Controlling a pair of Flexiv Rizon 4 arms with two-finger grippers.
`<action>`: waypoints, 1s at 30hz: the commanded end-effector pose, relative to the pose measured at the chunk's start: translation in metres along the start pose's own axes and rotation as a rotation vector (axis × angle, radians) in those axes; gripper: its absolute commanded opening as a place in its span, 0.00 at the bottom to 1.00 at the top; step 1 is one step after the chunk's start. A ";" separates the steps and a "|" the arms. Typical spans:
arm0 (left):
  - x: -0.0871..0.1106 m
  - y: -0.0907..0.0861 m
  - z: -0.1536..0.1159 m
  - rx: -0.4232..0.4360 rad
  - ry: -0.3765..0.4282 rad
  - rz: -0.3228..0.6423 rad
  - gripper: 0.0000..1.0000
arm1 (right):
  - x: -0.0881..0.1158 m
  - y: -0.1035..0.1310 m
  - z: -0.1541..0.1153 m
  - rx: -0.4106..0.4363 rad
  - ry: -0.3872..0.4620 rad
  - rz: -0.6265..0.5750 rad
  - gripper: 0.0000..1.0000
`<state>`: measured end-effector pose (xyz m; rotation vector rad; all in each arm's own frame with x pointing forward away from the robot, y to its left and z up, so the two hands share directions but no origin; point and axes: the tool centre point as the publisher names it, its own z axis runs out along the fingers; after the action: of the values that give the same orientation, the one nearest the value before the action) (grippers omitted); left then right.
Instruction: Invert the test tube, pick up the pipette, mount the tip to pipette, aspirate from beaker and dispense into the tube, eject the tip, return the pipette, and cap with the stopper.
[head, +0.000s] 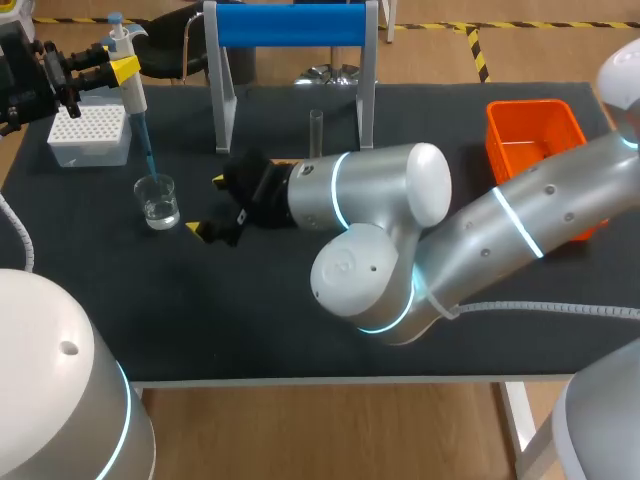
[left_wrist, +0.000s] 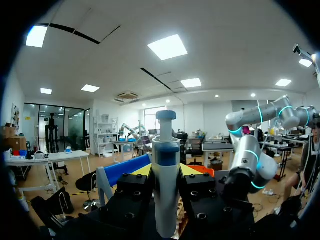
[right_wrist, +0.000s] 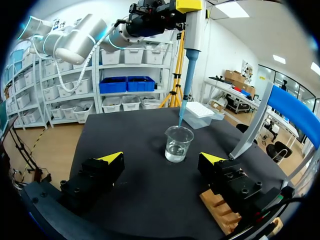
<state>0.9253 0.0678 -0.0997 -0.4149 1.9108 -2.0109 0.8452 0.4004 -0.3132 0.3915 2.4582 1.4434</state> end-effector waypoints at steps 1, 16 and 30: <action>0.000 0.000 0.000 0.001 0.002 0.002 0.00 | 0.003 -0.001 0.003 -0.003 -0.009 0.000 1.00; 0.000 0.000 0.000 0.001 0.002 0.002 0.00 | 0.003 -0.001 0.003 -0.003 -0.009 0.000 1.00; -0.004 0.006 -0.003 0.011 0.002 0.010 0.00 | 0.003 -0.001 0.003 -0.003 -0.009 0.000 1.00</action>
<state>0.9264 0.0698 -0.1017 -0.4094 1.9018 -2.0066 0.8442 0.4027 -0.3151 0.3946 2.4510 1.4432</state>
